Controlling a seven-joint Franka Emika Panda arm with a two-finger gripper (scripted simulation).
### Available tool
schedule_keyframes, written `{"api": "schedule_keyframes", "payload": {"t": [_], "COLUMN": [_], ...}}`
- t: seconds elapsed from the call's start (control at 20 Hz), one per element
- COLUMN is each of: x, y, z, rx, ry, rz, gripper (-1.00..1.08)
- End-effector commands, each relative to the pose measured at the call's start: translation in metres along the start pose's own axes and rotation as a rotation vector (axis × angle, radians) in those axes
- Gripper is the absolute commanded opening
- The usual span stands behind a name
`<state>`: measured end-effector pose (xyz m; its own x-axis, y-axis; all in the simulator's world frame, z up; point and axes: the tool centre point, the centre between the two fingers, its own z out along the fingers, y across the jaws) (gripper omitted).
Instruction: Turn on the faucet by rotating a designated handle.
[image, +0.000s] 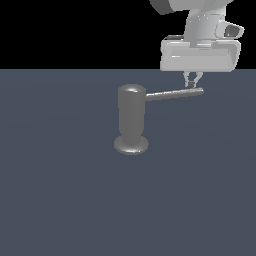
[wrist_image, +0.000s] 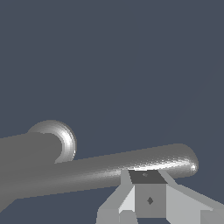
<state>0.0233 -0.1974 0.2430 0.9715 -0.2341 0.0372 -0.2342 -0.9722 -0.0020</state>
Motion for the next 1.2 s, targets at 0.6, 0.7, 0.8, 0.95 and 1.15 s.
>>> {"api": "schedule_keyframes", "payload": {"t": [0.6,0.7,0.8,0.95,1.15], "x": [0.037,0.042,0.046,0.054,0.063], "y": [0.0,0.0,0.0,0.0,0.0], "z": [0.017,0.018,0.018,0.02,0.022], "rx": [-0.001,-0.001,-0.001,-0.002,-0.002], "ry": [-0.024,-0.026,-0.027,-0.029,-0.032], "rz": [0.01,0.011,0.012,0.014,0.017], "gripper": [-1.0,-1.0,-1.0,-1.0,-1.0]}}
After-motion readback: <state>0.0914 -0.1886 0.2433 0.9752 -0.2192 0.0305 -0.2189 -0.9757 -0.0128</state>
